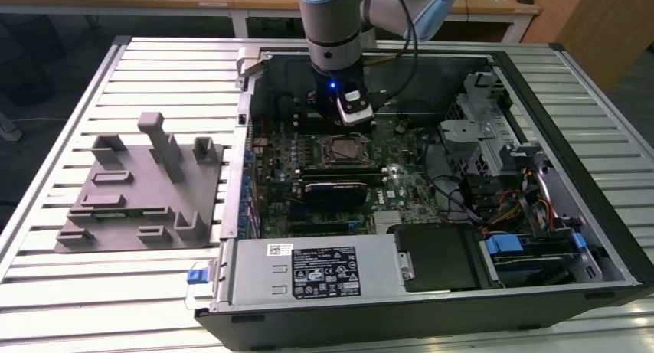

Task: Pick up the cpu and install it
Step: 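Install the first cpu locking lever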

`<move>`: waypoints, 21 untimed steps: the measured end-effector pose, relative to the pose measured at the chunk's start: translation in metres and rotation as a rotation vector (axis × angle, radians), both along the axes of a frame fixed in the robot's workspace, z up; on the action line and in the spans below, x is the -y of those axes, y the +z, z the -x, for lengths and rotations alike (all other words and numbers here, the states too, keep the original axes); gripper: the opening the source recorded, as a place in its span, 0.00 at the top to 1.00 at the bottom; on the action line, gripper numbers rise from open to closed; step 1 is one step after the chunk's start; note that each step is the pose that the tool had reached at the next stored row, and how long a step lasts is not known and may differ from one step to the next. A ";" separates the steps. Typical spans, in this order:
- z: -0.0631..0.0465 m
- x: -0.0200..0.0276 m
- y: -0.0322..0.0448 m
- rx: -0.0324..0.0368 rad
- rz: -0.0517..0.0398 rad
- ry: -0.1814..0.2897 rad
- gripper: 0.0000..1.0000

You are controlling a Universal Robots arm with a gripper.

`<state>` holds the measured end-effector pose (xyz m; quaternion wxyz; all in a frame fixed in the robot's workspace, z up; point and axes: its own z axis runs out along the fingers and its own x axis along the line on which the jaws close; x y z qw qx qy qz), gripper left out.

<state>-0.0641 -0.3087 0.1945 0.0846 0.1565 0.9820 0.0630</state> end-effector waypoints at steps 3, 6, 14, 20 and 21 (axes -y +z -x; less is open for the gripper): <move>0.000 -0.0001 0.0036 0.0001 0.0011 0.000 0.89; 0.000 -0.0001 0.0049 0.0036 0.0014 -0.001 0.89; 0.000 -0.0011 0.0049 0.0359 0.0089 -0.008 0.89; 0.001 -0.0041 0.0044 0.0388 0.0090 -0.009 0.89; 0.001 -0.0043 0.0041 0.0388 0.0090 -0.011 0.89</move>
